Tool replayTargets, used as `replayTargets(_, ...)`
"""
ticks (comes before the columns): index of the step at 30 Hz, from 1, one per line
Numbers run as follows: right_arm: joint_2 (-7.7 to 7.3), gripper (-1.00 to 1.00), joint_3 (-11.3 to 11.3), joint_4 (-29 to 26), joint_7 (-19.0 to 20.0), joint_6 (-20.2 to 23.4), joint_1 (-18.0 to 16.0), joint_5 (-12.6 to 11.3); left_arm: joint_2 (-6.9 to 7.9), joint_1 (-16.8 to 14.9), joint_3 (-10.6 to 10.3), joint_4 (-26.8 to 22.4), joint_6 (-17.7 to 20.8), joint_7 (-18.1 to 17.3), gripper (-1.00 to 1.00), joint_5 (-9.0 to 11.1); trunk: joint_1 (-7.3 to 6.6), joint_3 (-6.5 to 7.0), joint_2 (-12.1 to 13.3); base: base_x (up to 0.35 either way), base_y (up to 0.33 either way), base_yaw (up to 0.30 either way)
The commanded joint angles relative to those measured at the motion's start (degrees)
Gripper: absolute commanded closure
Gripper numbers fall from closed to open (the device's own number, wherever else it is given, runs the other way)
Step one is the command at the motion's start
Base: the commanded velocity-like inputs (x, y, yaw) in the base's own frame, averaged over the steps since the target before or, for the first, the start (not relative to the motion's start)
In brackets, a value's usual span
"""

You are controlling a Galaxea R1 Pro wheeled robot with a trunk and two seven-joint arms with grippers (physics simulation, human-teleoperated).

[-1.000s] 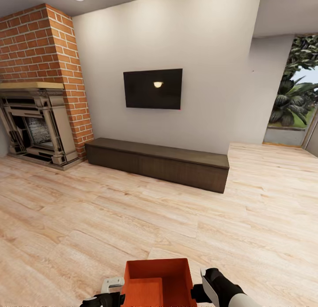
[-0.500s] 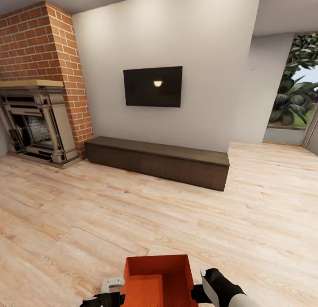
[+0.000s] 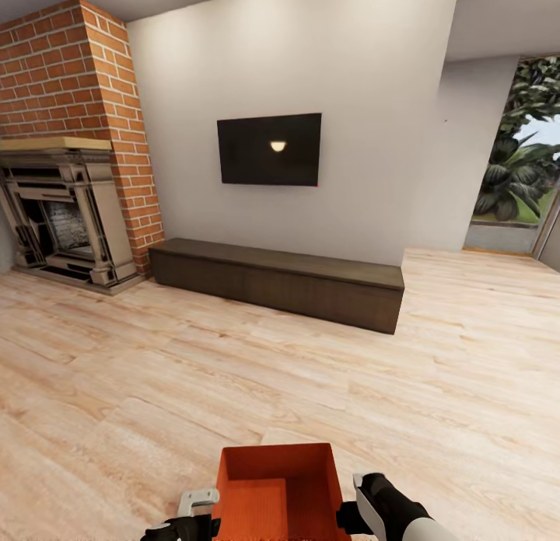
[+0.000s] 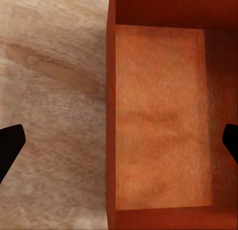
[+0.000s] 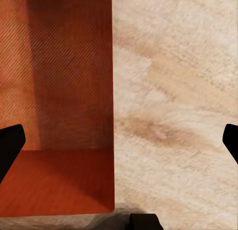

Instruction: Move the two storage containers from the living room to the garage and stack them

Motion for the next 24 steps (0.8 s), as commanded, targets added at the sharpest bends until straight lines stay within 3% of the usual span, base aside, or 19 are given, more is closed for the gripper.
replayTargets(1,0.01,-1.00,0.1,-0.1,-0.2,0.3,0.0,0.0,0.04,0.0,-0.3,-0.1,0.3,0.0,-1.00,0.6,0.22,-0.24,-0.4,0.000,0.000,0.000)
replayTargets(24,0.01,-1.00,0.1,-0.1,-0.2,0.3,0.0,0.0,-0.01,0.0,-0.5,-0.1,0.3,0.0,-1.00,0.5,5.27,-4.37,-9.7,0.000,0.000,0.000)
